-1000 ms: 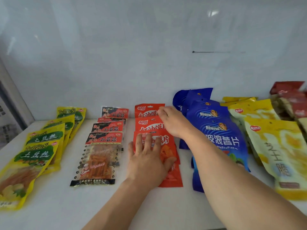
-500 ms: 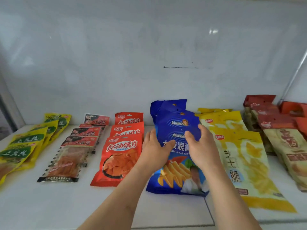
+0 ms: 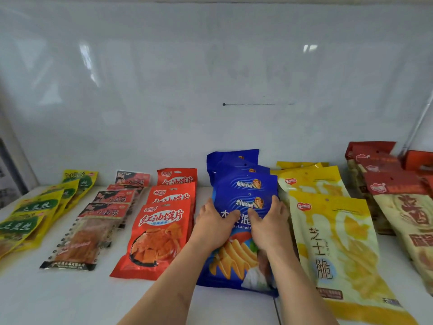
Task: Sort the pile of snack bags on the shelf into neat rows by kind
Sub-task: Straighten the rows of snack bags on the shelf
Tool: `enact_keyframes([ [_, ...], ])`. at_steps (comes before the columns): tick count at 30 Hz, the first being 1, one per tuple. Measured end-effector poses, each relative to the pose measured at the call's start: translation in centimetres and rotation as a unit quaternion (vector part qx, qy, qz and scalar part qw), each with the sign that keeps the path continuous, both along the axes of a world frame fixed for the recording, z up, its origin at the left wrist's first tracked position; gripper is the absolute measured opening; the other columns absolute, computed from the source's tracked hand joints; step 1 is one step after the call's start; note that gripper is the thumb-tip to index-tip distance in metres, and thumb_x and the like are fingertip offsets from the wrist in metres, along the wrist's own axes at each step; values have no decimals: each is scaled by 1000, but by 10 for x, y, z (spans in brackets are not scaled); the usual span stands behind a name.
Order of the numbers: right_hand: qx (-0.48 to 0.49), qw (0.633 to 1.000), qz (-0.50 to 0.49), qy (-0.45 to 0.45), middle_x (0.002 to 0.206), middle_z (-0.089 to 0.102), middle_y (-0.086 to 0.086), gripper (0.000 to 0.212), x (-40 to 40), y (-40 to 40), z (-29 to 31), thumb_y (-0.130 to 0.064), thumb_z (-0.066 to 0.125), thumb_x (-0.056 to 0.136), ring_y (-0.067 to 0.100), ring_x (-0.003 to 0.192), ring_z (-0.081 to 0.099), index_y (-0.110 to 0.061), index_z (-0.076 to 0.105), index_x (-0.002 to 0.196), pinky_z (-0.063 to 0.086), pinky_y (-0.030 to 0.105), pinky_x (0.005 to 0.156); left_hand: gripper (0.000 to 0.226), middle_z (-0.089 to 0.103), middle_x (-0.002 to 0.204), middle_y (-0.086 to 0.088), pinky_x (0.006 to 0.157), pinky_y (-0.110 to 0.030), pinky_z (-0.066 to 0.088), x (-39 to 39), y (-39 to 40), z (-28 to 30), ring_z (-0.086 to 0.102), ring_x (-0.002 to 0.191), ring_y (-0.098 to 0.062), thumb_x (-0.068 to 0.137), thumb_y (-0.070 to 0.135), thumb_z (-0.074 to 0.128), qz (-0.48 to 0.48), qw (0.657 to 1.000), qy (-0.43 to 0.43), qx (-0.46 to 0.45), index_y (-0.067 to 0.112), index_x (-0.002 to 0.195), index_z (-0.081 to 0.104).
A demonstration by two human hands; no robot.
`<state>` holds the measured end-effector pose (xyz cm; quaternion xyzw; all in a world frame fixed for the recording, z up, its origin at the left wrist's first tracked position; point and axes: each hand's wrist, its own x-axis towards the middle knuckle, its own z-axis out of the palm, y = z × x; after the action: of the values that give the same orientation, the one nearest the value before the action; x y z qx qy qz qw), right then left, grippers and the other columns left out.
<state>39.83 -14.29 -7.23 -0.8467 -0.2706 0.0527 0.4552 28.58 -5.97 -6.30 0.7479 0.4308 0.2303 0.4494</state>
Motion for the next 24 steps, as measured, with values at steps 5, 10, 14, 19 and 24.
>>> enact_keyframes([
  [5, 41, 999, 13, 17, 152, 36, 6, 85, 10, 11, 0, -50, 64, 89, 23, 130, 49, -22, 19, 155, 58, 40, 87, 62, 62, 127, -1, 86, -39, 61, -4, 6, 3, 68, 105, -18, 88, 52, 67, -22, 999, -31, -36, 22, 135, 42],
  [10, 72, 993, 31, 90, 133, 59, 2, 89, 29, 19, -3, -70, 68, 74, 18, 102, 68, -28, 32, 144, 63, 40, 72, 89, 63, 124, -1, 84, -43, 62, 0, 22, 6, 69, 103, -22, 61, 75, 68, -15, 998, -51, -41, 25, 132, 45],
  [14, 68, 988, 34, 137, 113, 68, 0, 70, 35, 21, 5, -58, 70, 82, 13, 80, 72, -23, 41, 135, 60, 29, 60, 68, 64, 122, -4, 72, -30, 63, 10, 30, 10, 70, 95, -17, 82, 55, 73, -23, 994, -76, -80, 20, 133, 44],
  [19, 69, 983, 66, 160, 100, 71, -5, 49, 34, 23, 7, -56, 68, 85, 12, 75, 73, -28, 49, 121, 58, 27, 58, 48, 68, 109, -1, 50, -15, 53, 11, 30, 1, 71, 85, -13, 92, 32, 71, -33, 985, -123, -120, 22, 129, 42],
  [24, 60, 983, 80, 155, 99, 72, -6, 52, 39, 27, 8, -58, 67, 84, 11, 72, 74, -28, 48, 122, 58, 26, 58, 48, 69, 112, -1, 59, -21, 59, 11, 35, -4, 73, 89, -15, 91, 34, 71, -30, 984, -144, -102, 24, 129, 44],
])
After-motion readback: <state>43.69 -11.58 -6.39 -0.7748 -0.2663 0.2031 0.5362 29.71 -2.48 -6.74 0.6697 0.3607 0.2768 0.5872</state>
